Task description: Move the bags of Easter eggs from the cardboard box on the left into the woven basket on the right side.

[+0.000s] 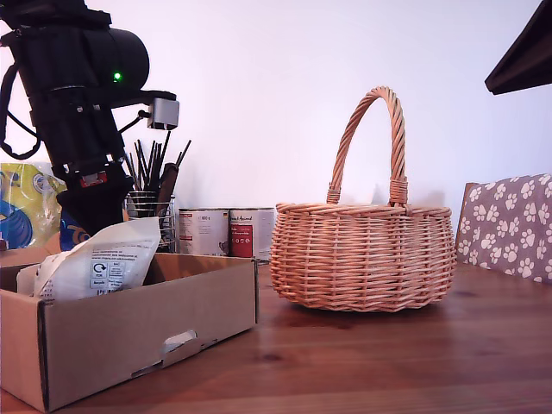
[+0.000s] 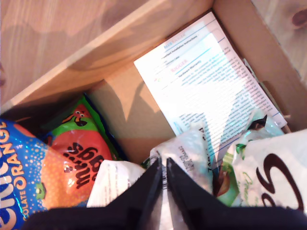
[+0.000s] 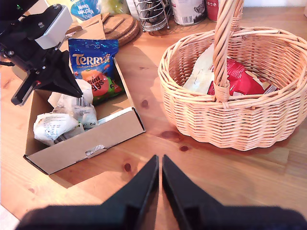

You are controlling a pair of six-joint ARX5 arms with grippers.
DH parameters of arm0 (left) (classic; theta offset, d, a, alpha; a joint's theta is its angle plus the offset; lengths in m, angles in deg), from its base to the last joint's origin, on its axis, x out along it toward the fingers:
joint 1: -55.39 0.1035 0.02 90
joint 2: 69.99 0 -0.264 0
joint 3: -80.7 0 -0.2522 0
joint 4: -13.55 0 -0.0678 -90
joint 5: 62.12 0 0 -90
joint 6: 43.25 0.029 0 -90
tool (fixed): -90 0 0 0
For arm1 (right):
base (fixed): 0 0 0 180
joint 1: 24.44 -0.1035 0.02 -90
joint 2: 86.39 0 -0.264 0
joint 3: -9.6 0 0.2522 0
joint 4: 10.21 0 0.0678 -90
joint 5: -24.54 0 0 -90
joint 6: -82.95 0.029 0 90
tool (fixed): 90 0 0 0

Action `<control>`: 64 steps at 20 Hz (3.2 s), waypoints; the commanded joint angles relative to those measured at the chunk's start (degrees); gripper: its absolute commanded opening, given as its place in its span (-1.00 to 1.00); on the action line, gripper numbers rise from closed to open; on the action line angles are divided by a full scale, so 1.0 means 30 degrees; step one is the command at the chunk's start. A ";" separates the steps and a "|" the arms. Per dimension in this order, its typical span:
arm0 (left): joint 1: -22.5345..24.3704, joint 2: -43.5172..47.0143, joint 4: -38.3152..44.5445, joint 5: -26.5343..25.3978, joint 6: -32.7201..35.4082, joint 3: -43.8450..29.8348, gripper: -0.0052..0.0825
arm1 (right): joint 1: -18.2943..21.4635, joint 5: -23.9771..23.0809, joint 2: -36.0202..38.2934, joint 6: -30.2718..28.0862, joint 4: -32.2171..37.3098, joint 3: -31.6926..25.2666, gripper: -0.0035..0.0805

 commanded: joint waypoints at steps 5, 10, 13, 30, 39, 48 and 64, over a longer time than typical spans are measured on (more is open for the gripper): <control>0.0073 0.0328 0.2514 0.0984 -0.0627 -0.0233 -0.90 | 0.0073 -0.0204 -0.0430 -0.0109 0.0233 -0.0481 -0.93; 0.0073 0.0736 0.2215 0.2193 -0.1348 -0.0197 -0.06 | 0.0073 -0.0211 -0.1020 -0.0109 0.0219 -0.0481 -0.93; -0.0080 0.1923 0.0903 0.2193 -0.2127 0.0015 0.71 | 0.0073 -0.0211 -0.1341 -0.0117 0.0219 -0.0481 -0.93; -0.2237 0.4065 0.0364 0.1290 -0.3432 -0.4728 0.71 | 0.0073 -0.0211 -0.2361 -0.0124 0.0219 -0.0481 -0.93; -0.0255 0.3257 0.2608 0.2441 -0.2652 -0.5326 0.71 | 0.0073 -0.0204 -0.2353 -0.0124 -0.0124 -0.0481 -0.93; -0.0262 0.1770 0.1800 0.3184 -0.2827 -0.5355 0.70 | 0.0073 -0.0211 -0.2353 -0.0124 -0.0175 -0.0481 -0.93; -0.0262 0.2805 0.2484 0.2382 -0.3497 -0.4226 -0.78 | 0.0073 -0.0219 -0.2361 -0.0124 -0.0189 -0.0481 -0.93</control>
